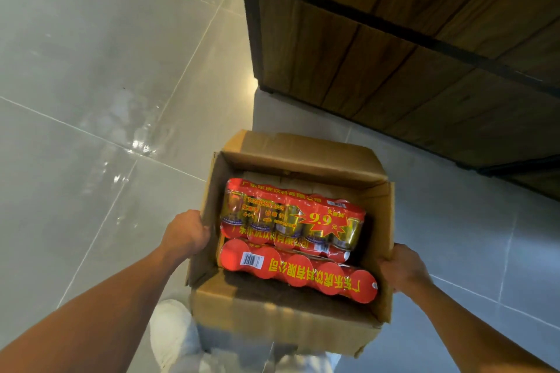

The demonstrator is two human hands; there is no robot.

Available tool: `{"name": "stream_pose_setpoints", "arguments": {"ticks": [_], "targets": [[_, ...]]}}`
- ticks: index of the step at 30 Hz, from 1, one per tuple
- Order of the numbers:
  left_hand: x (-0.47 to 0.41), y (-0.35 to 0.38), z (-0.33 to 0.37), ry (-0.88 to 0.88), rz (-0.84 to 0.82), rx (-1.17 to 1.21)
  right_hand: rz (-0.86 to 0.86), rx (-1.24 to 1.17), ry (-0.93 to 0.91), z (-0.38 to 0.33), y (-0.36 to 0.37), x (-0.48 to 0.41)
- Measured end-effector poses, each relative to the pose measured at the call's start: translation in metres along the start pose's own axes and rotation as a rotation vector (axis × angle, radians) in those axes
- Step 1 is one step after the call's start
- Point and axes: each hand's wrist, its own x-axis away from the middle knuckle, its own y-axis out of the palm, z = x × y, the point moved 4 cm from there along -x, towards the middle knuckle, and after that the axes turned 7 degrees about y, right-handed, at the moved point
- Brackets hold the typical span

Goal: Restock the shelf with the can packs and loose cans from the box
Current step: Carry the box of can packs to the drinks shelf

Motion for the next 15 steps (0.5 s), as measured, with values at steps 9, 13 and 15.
{"name": "stream_pose_setpoints", "arguments": {"ticks": [9, 13, 15], "targets": [[0.089, -0.046, -0.127, -0.184, 0.000, 0.237, -0.033, 0.156, -0.134, -0.105, -0.024, 0.095], [0.149, -0.079, -0.196, -0.250, -0.004, 0.325, -0.038, 0.268, -0.205, -0.173, -0.030, 0.167], [0.172, -0.097, -0.225, -0.273, -0.010, 0.357, -0.034, 0.334, -0.234, -0.206, -0.029, 0.193]]}}
